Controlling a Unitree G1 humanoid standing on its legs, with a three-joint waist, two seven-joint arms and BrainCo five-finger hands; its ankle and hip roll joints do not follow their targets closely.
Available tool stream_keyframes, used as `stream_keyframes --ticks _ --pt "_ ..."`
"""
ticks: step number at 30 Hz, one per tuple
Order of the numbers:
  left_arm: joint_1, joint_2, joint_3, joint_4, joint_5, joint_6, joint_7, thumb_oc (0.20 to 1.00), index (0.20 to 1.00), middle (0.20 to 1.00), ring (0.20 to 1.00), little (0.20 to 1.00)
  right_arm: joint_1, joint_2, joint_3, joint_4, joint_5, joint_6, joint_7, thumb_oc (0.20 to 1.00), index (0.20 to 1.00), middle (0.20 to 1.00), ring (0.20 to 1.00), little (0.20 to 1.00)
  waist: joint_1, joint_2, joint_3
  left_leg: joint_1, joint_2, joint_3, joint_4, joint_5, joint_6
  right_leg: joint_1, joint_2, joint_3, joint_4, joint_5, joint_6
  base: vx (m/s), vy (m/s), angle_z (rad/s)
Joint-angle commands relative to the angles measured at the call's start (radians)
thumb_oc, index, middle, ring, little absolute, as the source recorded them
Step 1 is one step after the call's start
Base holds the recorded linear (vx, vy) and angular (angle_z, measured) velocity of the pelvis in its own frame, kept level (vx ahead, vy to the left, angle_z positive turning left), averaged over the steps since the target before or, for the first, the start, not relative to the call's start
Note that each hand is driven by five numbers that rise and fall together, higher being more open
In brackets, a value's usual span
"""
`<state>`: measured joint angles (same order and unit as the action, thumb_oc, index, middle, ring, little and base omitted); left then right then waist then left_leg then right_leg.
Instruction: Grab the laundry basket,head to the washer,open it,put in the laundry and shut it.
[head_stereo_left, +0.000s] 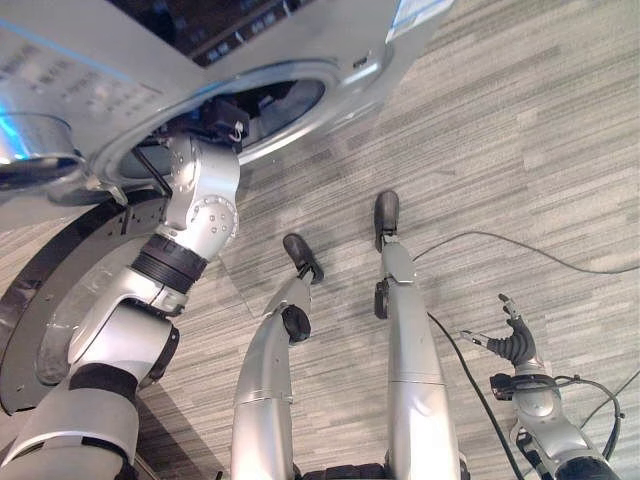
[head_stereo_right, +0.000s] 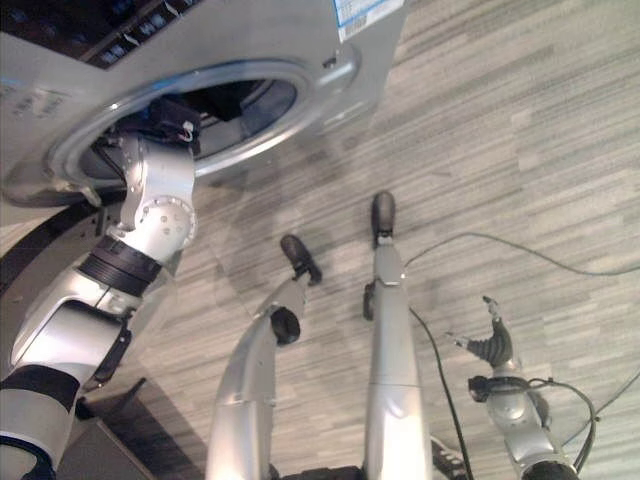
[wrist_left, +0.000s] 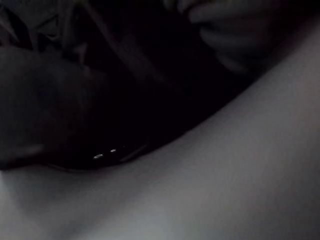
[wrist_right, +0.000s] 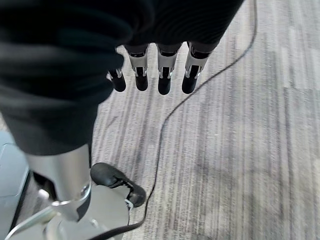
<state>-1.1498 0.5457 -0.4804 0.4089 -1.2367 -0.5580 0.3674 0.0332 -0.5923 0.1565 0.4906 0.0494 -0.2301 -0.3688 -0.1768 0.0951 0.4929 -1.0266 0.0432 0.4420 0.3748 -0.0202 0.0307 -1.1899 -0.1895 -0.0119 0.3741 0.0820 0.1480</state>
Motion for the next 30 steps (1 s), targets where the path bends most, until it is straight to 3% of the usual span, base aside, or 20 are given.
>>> stream_keyframes --ticks 1,3,4,5,10,12,19,22,26,30 --pt "-0.109 -0.047 0.128 0.075 0.072 -0.01 -0.015 0.2 0.2 0.2 0.2 0.2 0.077 -0.06 0.032 0.014 0.038 -0.011 -0.021 1.0 1.0 1.0 1.0 1.0 -0.049 0.044 -0.072 -0.027 0.127 -0.1 0.14 -0.022 -0.109 0.019 0.055 -0.026 -0.004 0.06 -0.026 0.0 0.0 0.0" --pt "0.007 -0.127 0.153 0.039 0.077 -0.001 -0.029 0.2 0.2 0.2 0.2 0.2 0.068 -0.044 0.045 0.008 0.038 -0.011 -0.03 1.0 1.0 1.0 1.0 1.0 -0.049 0.031 -0.069 -0.042 0.131 -0.106 0.163 -0.03 -0.106 0.008 0.063 -0.024 0.011 0.052 -0.03 0.01 -0.012 -0.14" --pt "0.014 -0.128 0.155 0.033 0.081 -0.001 -0.027 0.2 0.2 0.2 0.2 0.2 0.07 -0.045 0.047 0.008 0.038 -0.011 -0.031 1.0 1.0 1.0 1.0 1.0 -0.049 0.032 -0.074 -0.044 0.132 -0.106 0.165 -0.031 -0.106 0.006 0.064 -0.024 0.012 0.052 -0.03 0.01 -0.029 -0.34" --pt "0.055 -0.177 0.175 0.042 0.076 0.005 -0.033 0.2 0.2 0.2 0.2 0.2 0.059 -0.041 0.059 -0.008 0.038 -0.013 -0.032 1.0 1.0 1.0 1.0 1.0 -0.054 0.015 -0.073 -0.053 0.137 -0.111 0.179 -0.038 -0.106 0.001 0.068 -0.026 0.018 0.048 -0.031 0.01 -0.02 -0.28" --pt "0.049 -0.221 0.196 0.1 0.056 0.017 -0.037 0.2 0.2 0.2 0.2 0.2 0.046 -0.039 0.076 -0.033 0.053 -0.024 -0.033 1.0 1.0 1.0 1.0 1.0 -0.064 -0.009 -0.079 -0.077 0.15 -0.121 0.209 -0.053 -0.105 -0.018 0.081 -0.03 0.036 0.039 -0.034 0.01 -0.025 -0.12" --pt "0.041 -0.243 0.217 0.191 0.041 0.045 -0.045 0.2 0.2 0.2 0.2 0.2 0.04 -0.034 0.092 -0.057 0.065 -0.032 -0.026 1.0 1.0 1.0 1.0 1.0 -0.075 -0.033 -0.087 -0.102 0.157 -0.136 0.245 -0.069 -0.1 -0.031 0.092 -0.037 0.055 0.029 -0.039 0.02 -0.053 -0.06" --pt "-0.013 -0.211 0.222 0.401 0.091 0.129 -0.066 0.2 0.2 0.2 0.2 0.2 0.026 -0.028 0.131 -0.058 0.083 -0.044 -0.004 1.0 1.0 1.0 1.0 1.0 -0.096 -0.061 -0.119 -0.157 0.183 -0.158 0.31 -0.095 -0.097 -0.079 0.111 -0.043 0.106 0.01 -0.049 0.02 -0.017 -0.04" --pt "-0.053 -0.189 0.22 0.421 0.098 0.129 -0.072 0.2 0.2 0.2 0.2 0.2 0.029 -0.026 0.137 -0.052 0.089 -0.048 0.004 1.0 1.0 1.0 1.0 1.0 -0.102 -0.068 -0.129 -0.178 0.191 -0.161 0.327 -0.104 -0.098 -0.093 0.117 -0.044 0.113 0.006 -0.049 0.02 -0.026 -0.08" --pt "-0.161 -0.165 0.208 0.424 0.154 0.078 0.0 0.2 0.2 0.2 0.2 0.2 0.07 -0.022 0.136 -0.05 0.093 -0.063 0.007 1.0 1.0 1.0 1.0 1.0 -0.112 -0.082 -0.149 -0.235 0.207 -0.184 0.393 -0.124 -0.096 -0.132 0.127 -0.06 0.146 -0.01 -0.054 0.03 -0.052 0.0" --pt "-0.137 -0.174 0.241 0.464 0.187 0.075 0.043 0.2 0.2 0.2 0.2 0.2 0.081 -0.004 0.141 -0.041 0.107 -0.072 -0.006 1.0 1.0 1.0 1.0 1.0 -0.113 -0.095 -0.152 -0.276 0.221 -0.205 0.468 -0.15 -0.095 -0.157 0.142 -0.068 0.209 -0.04 -0.064 0.01 -0.039 -0.01"
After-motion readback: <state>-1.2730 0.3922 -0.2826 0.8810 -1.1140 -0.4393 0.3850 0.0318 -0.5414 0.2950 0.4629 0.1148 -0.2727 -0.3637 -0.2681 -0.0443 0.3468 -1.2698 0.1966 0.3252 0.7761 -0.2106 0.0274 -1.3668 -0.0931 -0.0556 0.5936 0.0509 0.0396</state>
